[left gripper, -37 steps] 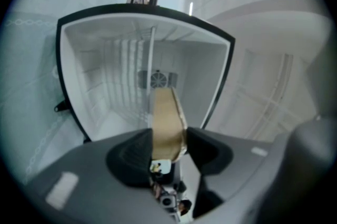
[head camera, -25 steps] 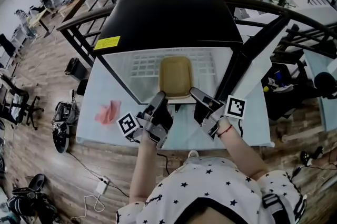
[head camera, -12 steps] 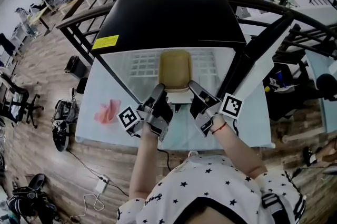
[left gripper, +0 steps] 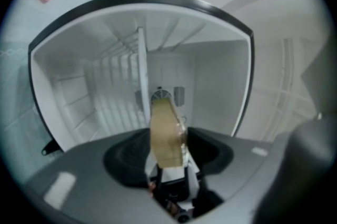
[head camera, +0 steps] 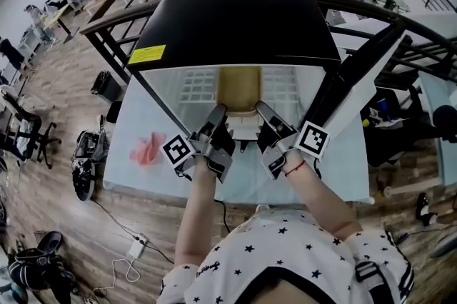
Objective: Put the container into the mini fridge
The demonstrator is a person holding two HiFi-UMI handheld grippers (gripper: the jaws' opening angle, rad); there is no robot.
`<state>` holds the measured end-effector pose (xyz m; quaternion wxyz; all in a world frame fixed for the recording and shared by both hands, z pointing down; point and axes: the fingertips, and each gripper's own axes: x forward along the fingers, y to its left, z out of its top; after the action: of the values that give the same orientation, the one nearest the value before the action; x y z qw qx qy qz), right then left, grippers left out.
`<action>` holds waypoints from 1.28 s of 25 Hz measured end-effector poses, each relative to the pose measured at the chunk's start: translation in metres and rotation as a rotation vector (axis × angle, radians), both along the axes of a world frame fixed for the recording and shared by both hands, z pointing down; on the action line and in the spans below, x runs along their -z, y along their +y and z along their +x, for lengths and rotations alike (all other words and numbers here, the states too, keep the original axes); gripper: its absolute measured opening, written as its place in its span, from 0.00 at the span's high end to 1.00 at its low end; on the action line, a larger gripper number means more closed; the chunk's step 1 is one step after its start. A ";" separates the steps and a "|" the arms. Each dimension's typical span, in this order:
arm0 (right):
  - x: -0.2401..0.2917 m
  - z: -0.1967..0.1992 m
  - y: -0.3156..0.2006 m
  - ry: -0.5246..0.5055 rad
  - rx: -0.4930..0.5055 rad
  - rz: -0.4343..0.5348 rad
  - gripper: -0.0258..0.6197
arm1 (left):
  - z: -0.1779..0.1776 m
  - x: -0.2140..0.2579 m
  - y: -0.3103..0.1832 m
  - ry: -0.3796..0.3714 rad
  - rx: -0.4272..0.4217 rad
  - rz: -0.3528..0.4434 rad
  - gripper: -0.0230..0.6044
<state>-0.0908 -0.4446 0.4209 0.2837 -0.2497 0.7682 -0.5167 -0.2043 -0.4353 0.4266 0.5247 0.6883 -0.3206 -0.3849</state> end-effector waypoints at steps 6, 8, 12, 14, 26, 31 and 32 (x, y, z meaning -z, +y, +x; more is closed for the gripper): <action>-0.003 -0.004 -0.006 0.018 0.008 -0.024 0.64 | -0.005 0.002 -0.008 -0.002 0.033 -0.004 0.62; -0.005 -0.005 -0.008 0.009 0.009 -0.044 0.64 | -0.005 0.002 -0.010 -0.011 0.043 -0.008 0.62; -0.004 -0.002 -0.014 -0.001 -0.004 -0.062 0.64 | -0.005 0.003 -0.014 -0.004 0.053 -0.010 0.62; -0.005 0.000 -0.016 0.004 -0.011 -0.068 0.64 | -0.005 0.003 -0.016 -0.005 0.056 -0.013 0.62; -0.008 0.000 -0.015 -0.004 -0.021 -0.070 0.64 | -0.005 0.000 -0.021 -0.054 0.059 -0.002 0.59; -0.009 0.001 -0.011 -0.010 -0.027 -0.067 0.63 | -0.004 0.001 -0.020 -0.051 0.058 0.012 0.52; -0.009 0.000 -0.010 -0.009 -0.026 -0.065 0.63 | -0.004 0.001 -0.019 -0.047 0.058 0.014 0.51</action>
<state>-0.0906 -0.4547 0.4295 0.2856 -0.2665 0.7464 -0.5389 -0.2084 -0.4546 0.4258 0.5010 0.6910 -0.3500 -0.3861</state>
